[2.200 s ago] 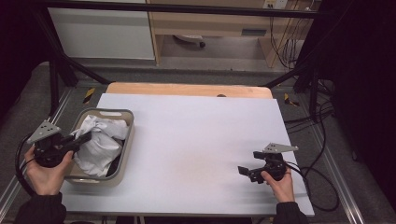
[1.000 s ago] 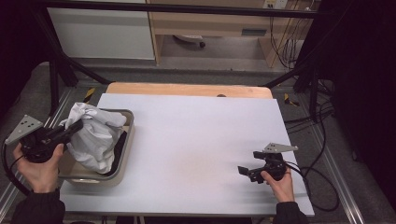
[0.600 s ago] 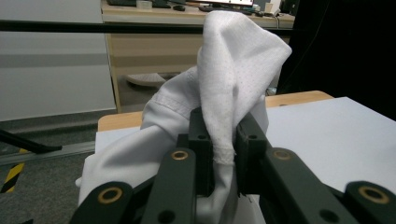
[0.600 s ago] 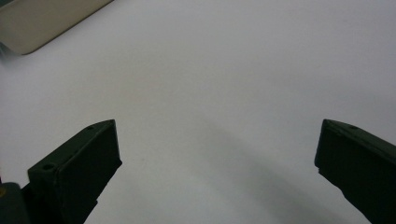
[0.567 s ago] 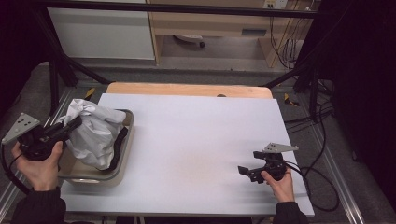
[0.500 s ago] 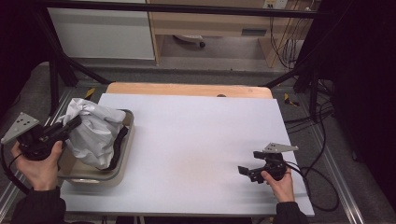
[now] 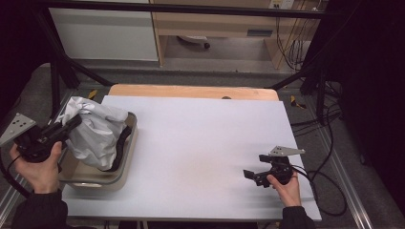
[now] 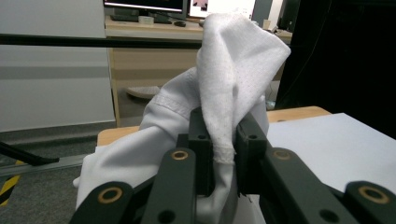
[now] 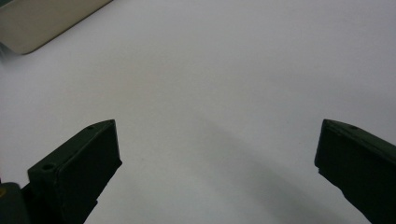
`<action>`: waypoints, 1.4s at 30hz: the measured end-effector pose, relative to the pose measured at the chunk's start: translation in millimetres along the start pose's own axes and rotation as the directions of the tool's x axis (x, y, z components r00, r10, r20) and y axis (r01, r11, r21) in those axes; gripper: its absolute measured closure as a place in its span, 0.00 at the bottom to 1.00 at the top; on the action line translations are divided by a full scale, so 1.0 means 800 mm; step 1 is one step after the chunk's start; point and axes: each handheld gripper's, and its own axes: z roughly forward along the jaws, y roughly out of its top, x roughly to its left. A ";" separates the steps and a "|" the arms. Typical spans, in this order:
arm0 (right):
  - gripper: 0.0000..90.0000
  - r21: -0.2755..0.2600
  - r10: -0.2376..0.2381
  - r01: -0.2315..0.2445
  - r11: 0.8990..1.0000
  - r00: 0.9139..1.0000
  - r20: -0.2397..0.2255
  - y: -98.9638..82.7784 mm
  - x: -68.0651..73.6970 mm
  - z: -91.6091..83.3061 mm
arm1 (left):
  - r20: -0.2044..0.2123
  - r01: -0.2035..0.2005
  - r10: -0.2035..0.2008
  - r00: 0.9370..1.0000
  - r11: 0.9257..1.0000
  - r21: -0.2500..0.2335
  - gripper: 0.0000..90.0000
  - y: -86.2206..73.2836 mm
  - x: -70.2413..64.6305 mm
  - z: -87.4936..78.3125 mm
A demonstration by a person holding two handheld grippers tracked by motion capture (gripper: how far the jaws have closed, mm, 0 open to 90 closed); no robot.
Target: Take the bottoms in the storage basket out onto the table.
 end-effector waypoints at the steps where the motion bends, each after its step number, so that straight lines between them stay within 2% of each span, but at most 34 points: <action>1: 0.01 0.000 0.000 0.000 1.000 1.000 0.000 0.000 0.000 0.000 | -0.001 0.002 -0.002 1.000 1.000 -0.007 0.87 0.000 0.000 0.000; 10: 0.01 0.001 0.000 0.000 1.000 1.000 0.000 0.000 0.000 0.000 | -0.005 0.006 -0.006 1.000 0.999 -0.034 0.87 0.004 0.001 -0.002; 42: 0.01 0.002 0.000 0.000 1.000 1.000 0.002 0.000 0.000 0.000 | 0.032 0.031 -0.027 0.999 0.993 -0.112 0.88 0.020 -0.004 -0.001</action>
